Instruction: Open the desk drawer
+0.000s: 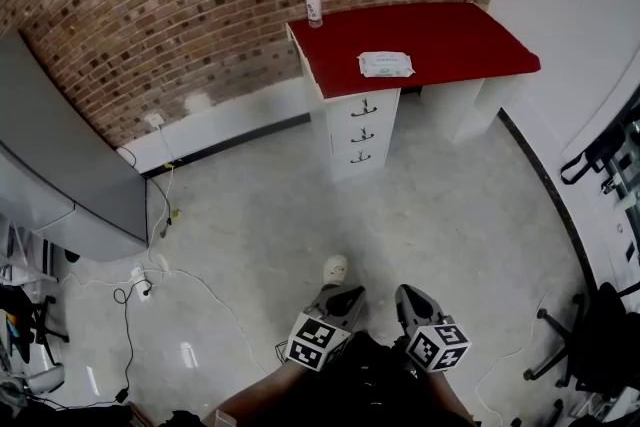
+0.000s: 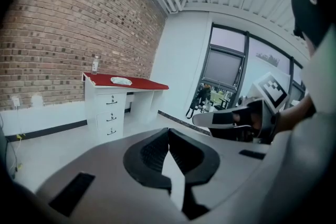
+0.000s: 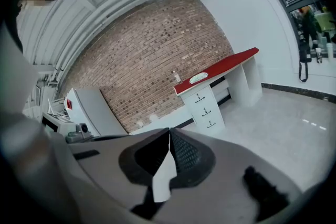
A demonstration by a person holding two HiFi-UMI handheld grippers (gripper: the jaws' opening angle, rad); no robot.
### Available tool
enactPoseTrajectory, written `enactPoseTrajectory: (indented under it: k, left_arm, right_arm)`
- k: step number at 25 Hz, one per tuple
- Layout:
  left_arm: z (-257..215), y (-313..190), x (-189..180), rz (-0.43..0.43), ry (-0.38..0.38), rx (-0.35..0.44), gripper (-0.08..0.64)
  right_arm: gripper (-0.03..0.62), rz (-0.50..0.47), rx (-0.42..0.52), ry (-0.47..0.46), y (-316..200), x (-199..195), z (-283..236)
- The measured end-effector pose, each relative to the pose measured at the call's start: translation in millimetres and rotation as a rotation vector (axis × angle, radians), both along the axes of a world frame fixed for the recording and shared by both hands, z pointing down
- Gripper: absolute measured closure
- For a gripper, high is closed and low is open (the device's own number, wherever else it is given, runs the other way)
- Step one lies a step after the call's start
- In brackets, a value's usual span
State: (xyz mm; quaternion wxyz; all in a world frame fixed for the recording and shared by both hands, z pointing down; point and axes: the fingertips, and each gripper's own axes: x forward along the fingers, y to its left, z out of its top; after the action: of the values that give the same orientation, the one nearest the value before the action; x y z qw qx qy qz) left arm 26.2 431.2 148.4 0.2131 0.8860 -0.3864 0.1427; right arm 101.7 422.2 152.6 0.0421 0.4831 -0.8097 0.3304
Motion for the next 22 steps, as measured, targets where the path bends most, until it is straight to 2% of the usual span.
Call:
enactPoseTrajectory:
  k: [5,11,22]
  left_arm:
    - [-3.4,-55.2,-2.2,0.026,-0.011,0.019,0.551]
    - [-10.9,-126.5,-7.5,0.029,0.011,0.030,0.551]
    - [-9.6,-217.1,-28.3,0.029,0.010,-0.007,0.551]
  right_arm:
    - [0.578,0.007,0.008,0.007,-53.2,-5.4,-1.1]
    - [0.579,0.000,0.015,0.010,-124.5,-16.9,-5.5]
    - [0.578,0.001,-0.025,0.035,-208.4,-36.4,-2.9]
